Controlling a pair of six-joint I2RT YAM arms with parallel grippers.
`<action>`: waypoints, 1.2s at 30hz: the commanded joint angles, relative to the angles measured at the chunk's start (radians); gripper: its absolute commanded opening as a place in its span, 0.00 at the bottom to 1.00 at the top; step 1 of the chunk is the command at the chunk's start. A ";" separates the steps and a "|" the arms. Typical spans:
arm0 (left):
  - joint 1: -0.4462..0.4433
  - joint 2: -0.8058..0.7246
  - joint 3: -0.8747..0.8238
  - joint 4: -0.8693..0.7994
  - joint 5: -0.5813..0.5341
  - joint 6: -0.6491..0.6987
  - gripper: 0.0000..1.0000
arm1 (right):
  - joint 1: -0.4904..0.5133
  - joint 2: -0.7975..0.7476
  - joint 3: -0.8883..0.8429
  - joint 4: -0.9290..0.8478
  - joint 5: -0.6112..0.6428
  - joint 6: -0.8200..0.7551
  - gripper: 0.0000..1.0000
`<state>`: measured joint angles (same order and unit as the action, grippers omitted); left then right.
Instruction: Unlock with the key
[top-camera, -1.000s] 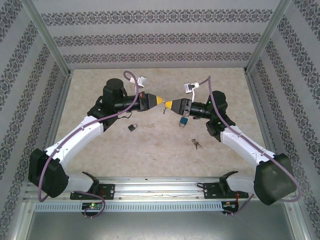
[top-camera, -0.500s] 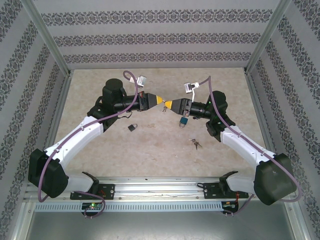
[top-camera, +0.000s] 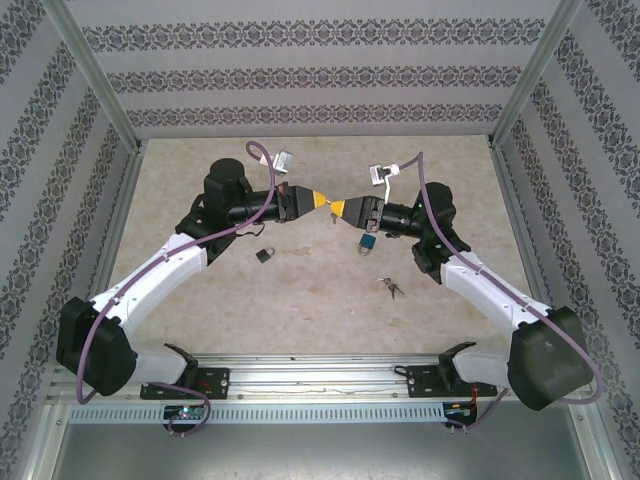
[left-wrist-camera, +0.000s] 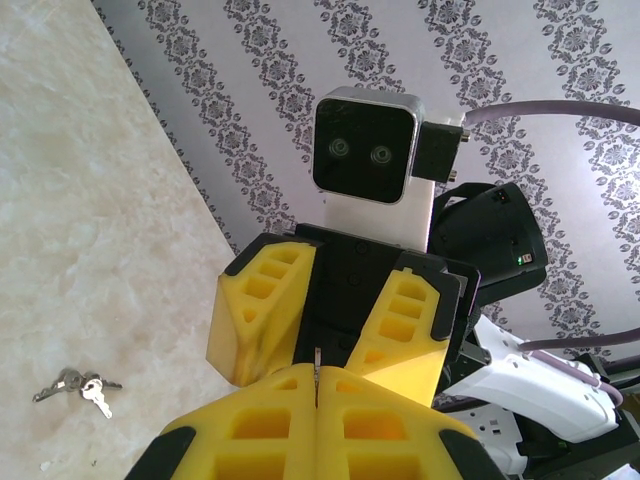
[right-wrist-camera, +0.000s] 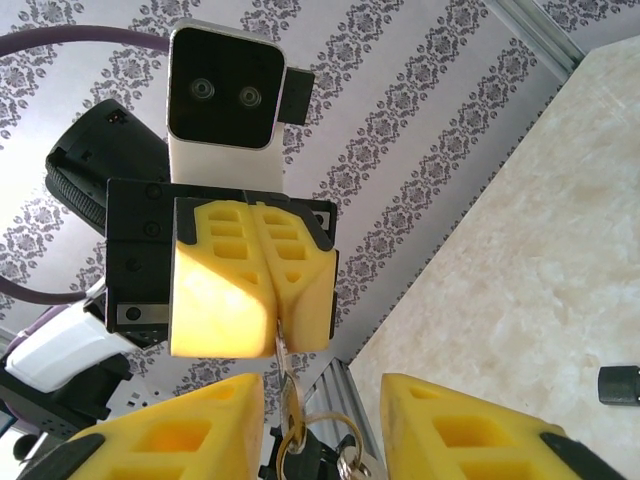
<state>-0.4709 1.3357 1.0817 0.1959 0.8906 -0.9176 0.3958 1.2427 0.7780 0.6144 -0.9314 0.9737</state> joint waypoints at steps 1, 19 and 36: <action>-0.002 -0.014 -0.008 0.049 0.019 0.000 0.00 | 0.011 -0.005 -0.012 0.045 0.000 0.005 0.35; -0.002 -0.024 0.003 0.014 -0.014 0.023 0.00 | 0.011 -0.017 -0.028 0.047 -0.032 0.005 0.26; -0.002 -0.018 0.002 0.026 -0.019 0.014 0.00 | 0.011 -0.042 -0.024 0.039 -0.054 0.002 0.30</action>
<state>-0.4709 1.3357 1.0790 0.1875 0.8780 -0.9169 0.3958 1.2274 0.7616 0.6319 -0.9588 0.9901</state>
